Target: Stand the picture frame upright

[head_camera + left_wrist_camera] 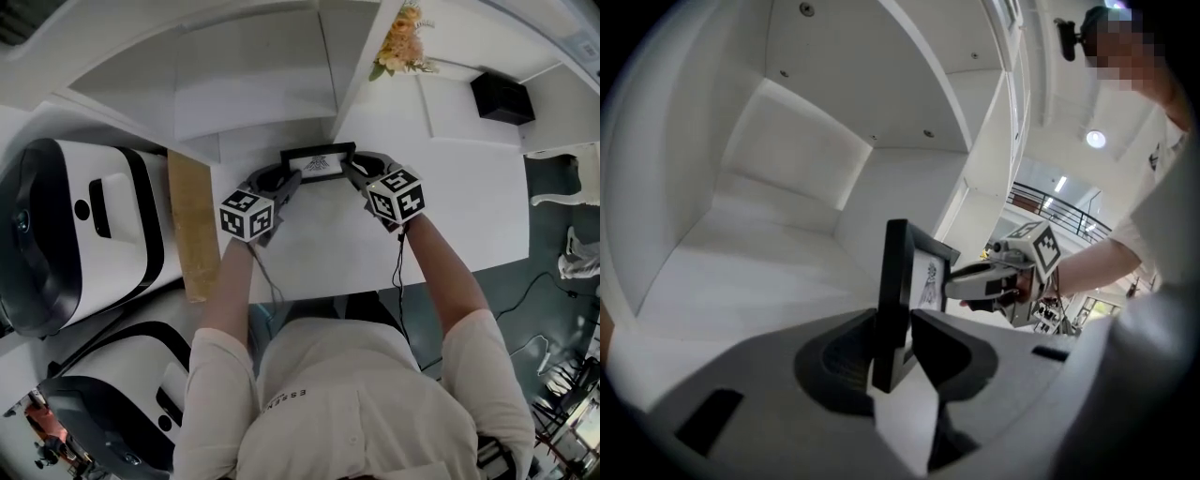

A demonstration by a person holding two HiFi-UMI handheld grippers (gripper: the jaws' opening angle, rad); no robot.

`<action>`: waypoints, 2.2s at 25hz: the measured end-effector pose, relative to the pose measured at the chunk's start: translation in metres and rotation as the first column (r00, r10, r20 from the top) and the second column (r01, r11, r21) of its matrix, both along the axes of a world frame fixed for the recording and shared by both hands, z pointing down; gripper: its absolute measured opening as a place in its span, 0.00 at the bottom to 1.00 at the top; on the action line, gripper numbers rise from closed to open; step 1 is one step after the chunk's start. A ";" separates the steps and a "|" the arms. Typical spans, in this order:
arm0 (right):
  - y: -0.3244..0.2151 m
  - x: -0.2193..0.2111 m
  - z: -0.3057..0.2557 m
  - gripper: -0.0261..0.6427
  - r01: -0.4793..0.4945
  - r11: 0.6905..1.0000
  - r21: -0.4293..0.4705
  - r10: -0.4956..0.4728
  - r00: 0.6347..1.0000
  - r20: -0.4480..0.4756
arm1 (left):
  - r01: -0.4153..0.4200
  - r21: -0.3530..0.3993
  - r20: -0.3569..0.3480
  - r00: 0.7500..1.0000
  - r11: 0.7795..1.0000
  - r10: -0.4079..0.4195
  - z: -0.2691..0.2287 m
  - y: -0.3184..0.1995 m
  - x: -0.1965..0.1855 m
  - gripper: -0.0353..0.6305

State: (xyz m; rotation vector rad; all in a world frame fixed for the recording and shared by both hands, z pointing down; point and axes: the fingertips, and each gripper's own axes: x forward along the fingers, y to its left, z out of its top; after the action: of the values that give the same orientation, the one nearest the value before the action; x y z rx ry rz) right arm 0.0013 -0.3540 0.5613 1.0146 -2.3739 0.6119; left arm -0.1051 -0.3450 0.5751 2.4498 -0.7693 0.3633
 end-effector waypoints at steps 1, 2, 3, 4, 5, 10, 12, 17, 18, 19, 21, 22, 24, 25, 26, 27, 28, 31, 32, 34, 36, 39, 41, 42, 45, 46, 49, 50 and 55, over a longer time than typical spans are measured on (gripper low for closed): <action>-0.004 -0.001 0.000 0.19 -0.008 1.000 0.006 0.008 1.000 -0.003 | 0.004 0.001 0.008 1.000 1.000 -0.004 0.001 -0.004 -0.001 0.20; -0.007 -0.002 0.001 0.19 -0.015 1.000 0.011 0.015 1.000 -0.007 | 0.007 0.003 0.018 1.000 1.000 -0.007 0.001 -0.008 -0.003 0.20; -0.010 -0.003 0.001 0.19 -0.020 1.000 0.016 0.021 1.000 -0.013 | 0.010 0.005 0.030 1.000 1.000 -0.010 0.001 -0.012 -0.004 0.20; -0.012 -0.005 0.002 0.19 -0.023 1.000 0.021 0.023 0.999 -0.022 | 0.011 0.007 0.045 0.999 1.000 -0.011 0.002 -0.015 -0.006 0.21; -0.013 -0.006 0.003 0.19 -0.023 0.999 0.028 0.024 0.999 -0.034 | 0.009 0.012 0.065 0.998 1.000 -0.010 0.002 -0.017 -0.007 0.21; -0.018 -0.010 0.004 0.19 -0.020 0.997 0.068 0.025 0.997 -0.067 | -0.003 0.016 0.125 0.992 1.000 0.001 0.005 -0.024 -0.010 0.23; -0.020 -0.010 0.003 0.19 -0.017 0.997 0.080 0.024 0.997 -0.079 | 0.005 0.017 0.157 0.988 1.000 -0.008 0.007 -0.028 -0.012 0.23; -0.025 -0.013 0.002 0.19 -0.036 0.993 0.110 0.047 0.993 -0.104 | 0.090 0.007 0.217 0.972 0.996 -0.089 0.013 -0.042 -0.023 0.24; -0.025 -0.013 0.002 0.19 -0.039 0.993 0.112 0.051 0.993 -0.105 | 0.090 0.005 0.215 0.973 0.996 -0.089 0.013 -0.043 -0.023 0.24; -0.026 -0.013 0.002 0.19 -0.040 0.993 0.112 0.052 0.993 -0.105 | 0.085 0.008 0.218 0.972 0.996 -0.084 0.013 -0.043 -0.022 0.24; -0.027 -0.013 0.002 0.19 -0.040 0.993 0.112 0.052 0.993 -0.106 | 0.072 0.011 0.227 0.971 0.997 -0.073 0.012 -0.044 -0.022 0.24; -0.028 -0.013 0.003 0.19 -0.041 0.993 0.110 0.053 0.993 -0.106 | 0.071 0.007 0.225 0.972 0.997 -0.071 0.012 -0.044 -0.022 0.24; -0.029 -0.013 0.003 0.19 -0.044 0.993 0.107 0.056 0.993 -0.105 | 0.075 -0.003 0.221 0.973 0.997 -0.072 0.013 -0.044 -0.022 0.24; -0.030 -0.013 0.003 0.19 -0.045 0.993 0.105 0.056 0.993 -0.103 | 0.079 -0.006 0.221 0.972 0.997 -0.075 0.013 -0.044 -0.022 0.24; -0.030 -0.013 0.003 0.19 -0.046 0.994 0.103 0.057 0.993 -0.101 | 0.083 -0.008 0.223 0.972 0.997 -0.079 0.013 -0.044 -0.022 0.24; -0.030 -0.013 0.004 0.19 -0.049 0.994 0.101 0.059 0.993 -0.097 | 0.088 -0.010 0.226 0.971 0.996 -0.083 0.013 -0.044 -0.022 0.24; -0.029 -0.013 0.004 0.19 -0.055 0.994 0.097 0.064 0.994 -0.093 | 0.092 -0.011 0.231 0.969 0.996 -0.087 0.014 -0.044 -0.022 0.24; -0.030 -0.009 0.005 0.23 -0.096 0.992 0.082 0.102 0.991 -0.081 | 0.107 -0.010 0.249 0.963 0.994 -0.101 0.014 -0.043 -0.023 0.24; -0.031 -0.007 0.004 0.26 -0.110 0.990 0.083 0.117 0.990 -0.081 | 0.114 -0.001 0.251 0.962 0.993 -0.110 0.012 -0.042 -0.023 0.24; -0.029 -0.004 -0.001 0.27 -0.121 0.986 0.113 0.131 0.987 -0.090 | 0.121 0.035 0.240 0.963 0.992 -0.126 0.003 -0.040 -0.022 0.32; -0.025 -0.004 -0.010 0.28 -0.104 0.979 0.173 0.124 0.986 -0.110 | 0.108 0.075 0.237 0.964 0.991 -0.123 -0.007 -0.035 -0.020 0.39; -0.014 -0.002 -0.019 0.29 -0.085 0.971 0.222 0.118 0.983 -0.142 | 0.099 0.113 0.246 0.961 0.989 -0.125 -0.018 -0.025 -0.022 0.39; -0.005 0.003 -0.024 0.29 -0.113 0.968 0.224 0.145 0.981 -0.129 | 0.119 0.124 0.236 0.961 0.985 -0.146 -0.026 -0.016 -0.025 0.39; -0.001 0.006 -0.028 0.29 -0.136 0.965 0.225 0.163 0.981 -0.109 | 0.131 0.133 0.229 0.960 0.982 -0.159 -0.031 -0.011 -0.028 0.39; 0.013 0.012 -0.048 0.29 -0.191 0.952 0.241 0.204 0.979 -0.029 | 0.152 0.194 0.220 0.956 0.969 -0.195 -0.052 0.003 -0.032 0.39; 0.019 0.012 -0.056 0.29 -0.198 0.948 0.248 0.205 0.979 -0.004 | 0.156 0.217 0.212 0.956 0.964 -0.202 -0.061 0.009 -0.032 0.39; 0.037 0.012 -0.080 0.19 -0.193 0.942 0.275 0.185 0.981 0.057 | 0.152 0.258 0.158 0.968 0.954 -0.196 -0.089 0.030 -0.025 0.38; 0.044 0.011 -0.088 0.14 -0.187 0.940 0.285 0.174 0.982 0.072 | 0.147 0.264 0.138 0.972 0.953 -0.189 -0.097 0.038 -0.022 0.35; 0.077 0.003 -0.127 0.07 -0.116 0.939 0.324 0.075 0.988 0.139 | 0.145 0.291 0.109 0.977 0.946 -0.184 -0.124 0.075 -0.012 0.18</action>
State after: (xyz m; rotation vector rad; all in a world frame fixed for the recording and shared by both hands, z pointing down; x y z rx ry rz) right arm 0.0040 -0.2769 0.4341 1.2736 -2.6083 0.3203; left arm -0.1169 -0.2701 0.4515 2.6174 -1.1467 0.3807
